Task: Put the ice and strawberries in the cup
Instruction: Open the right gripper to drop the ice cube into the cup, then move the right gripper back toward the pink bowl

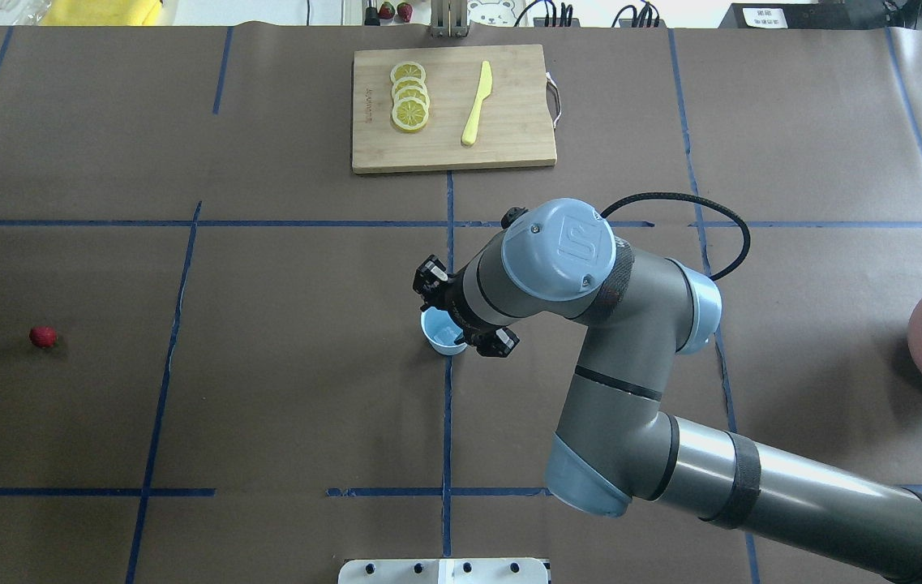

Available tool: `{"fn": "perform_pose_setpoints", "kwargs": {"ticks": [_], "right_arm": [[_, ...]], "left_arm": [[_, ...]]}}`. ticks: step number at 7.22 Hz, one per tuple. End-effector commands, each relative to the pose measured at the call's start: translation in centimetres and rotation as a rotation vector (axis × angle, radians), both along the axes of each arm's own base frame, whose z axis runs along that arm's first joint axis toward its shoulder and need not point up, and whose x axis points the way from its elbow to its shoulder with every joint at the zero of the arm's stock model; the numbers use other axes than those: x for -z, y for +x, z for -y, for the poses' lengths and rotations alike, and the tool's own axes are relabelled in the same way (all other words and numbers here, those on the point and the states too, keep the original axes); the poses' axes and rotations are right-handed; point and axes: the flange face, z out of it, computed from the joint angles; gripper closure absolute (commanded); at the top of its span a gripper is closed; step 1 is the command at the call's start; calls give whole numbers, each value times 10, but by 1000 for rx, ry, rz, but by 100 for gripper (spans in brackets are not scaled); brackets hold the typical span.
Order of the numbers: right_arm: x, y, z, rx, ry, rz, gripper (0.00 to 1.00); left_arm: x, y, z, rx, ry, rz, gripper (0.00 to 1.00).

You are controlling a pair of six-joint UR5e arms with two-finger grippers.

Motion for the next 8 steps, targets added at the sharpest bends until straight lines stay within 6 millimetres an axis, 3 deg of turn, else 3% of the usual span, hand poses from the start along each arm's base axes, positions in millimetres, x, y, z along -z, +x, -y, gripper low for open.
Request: {"fn": "perform_pose_setpoints", "kwargs": {"ticks": [1, 2, 3, 4, 5, 7, 8], "right_arm": [[0, 0, 0, 0, 1, 0, 35], [1, 1, 0, 0, 2, 1, 35], [4, 19, 8, -9, 3, 15, 35], [-26, 58, 18, -25, -22, 1, 35], [-54, 112, 27, 19, 21, -6, 28], [-146, 237, 30, 115, 114, -84, 27], [-207, 308, 23, 201, 209, -147, 27]], "left_arm": [[0, 0, 0, 0, 0, 0, 0], [0, 0, 0, 0, 0, 0, 0], [0, 0, 0, 0, 0, 0, 0], [0, 0, 0, 0, 0, 0, 0], [-1, 0, 0, 0, -2, 0, 0], [-6, 0, -5, 0, -14, 0, 0], [-5, 0, -6, 0, -12, 0, 0]]}}
